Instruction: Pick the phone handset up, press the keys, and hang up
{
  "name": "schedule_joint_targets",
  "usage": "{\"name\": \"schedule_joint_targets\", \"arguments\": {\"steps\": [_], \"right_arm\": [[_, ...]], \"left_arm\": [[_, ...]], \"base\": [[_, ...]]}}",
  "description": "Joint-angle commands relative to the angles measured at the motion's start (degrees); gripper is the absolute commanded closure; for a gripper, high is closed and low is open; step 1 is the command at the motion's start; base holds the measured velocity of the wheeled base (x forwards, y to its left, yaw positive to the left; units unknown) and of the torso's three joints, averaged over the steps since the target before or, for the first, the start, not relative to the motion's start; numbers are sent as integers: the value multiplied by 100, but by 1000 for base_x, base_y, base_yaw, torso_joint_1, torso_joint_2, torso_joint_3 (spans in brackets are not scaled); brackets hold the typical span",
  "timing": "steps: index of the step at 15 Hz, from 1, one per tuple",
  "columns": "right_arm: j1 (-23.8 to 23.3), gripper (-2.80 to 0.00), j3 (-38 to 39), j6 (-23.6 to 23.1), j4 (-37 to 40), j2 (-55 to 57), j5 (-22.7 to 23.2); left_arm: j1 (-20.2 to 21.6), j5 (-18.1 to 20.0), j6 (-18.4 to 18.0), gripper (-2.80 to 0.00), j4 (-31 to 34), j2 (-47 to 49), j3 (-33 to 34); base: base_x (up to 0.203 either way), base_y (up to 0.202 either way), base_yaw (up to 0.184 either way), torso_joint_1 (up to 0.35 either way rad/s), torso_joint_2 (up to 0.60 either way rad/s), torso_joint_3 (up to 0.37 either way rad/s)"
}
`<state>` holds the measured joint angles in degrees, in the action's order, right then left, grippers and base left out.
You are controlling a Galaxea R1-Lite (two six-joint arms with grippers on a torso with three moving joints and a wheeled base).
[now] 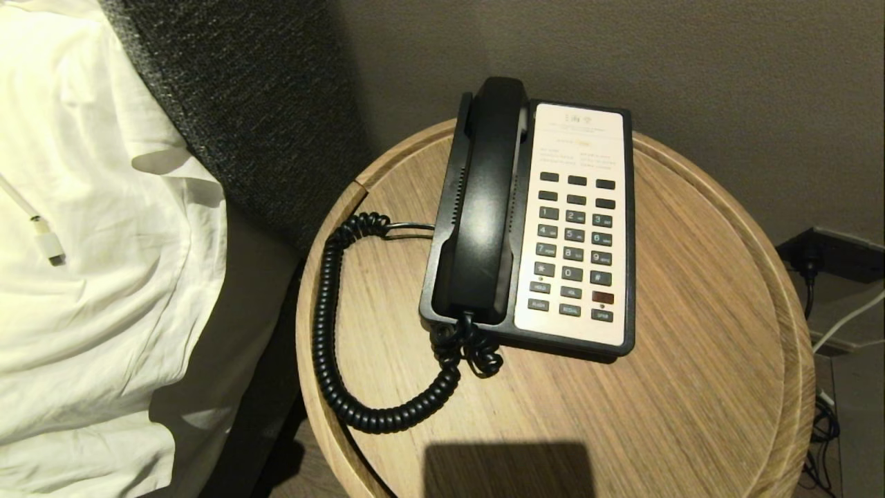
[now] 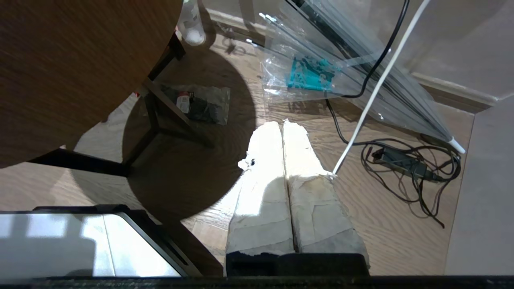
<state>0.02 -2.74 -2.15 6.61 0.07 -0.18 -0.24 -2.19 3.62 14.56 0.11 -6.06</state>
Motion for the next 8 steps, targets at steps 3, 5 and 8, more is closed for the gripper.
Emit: {"name": "schedule_joint_targets", "arguments": {"steps": [3,5,8], "right_arm": [[6,0,-16,-38,60,-16,-1],[5,0,-24,-46,88,-16,1],[-2,0,-7,20,26,-16,-15]], "left_arm": [[7,17,-126,0,56,7,-9],[7,83,-368,0,28,5,9],[7,193,-705,0,3,7,35]], "base": [[0,0,0,0,0,0],[0,0,0,0,0,0],[0,0,0,0,0,0]]}}
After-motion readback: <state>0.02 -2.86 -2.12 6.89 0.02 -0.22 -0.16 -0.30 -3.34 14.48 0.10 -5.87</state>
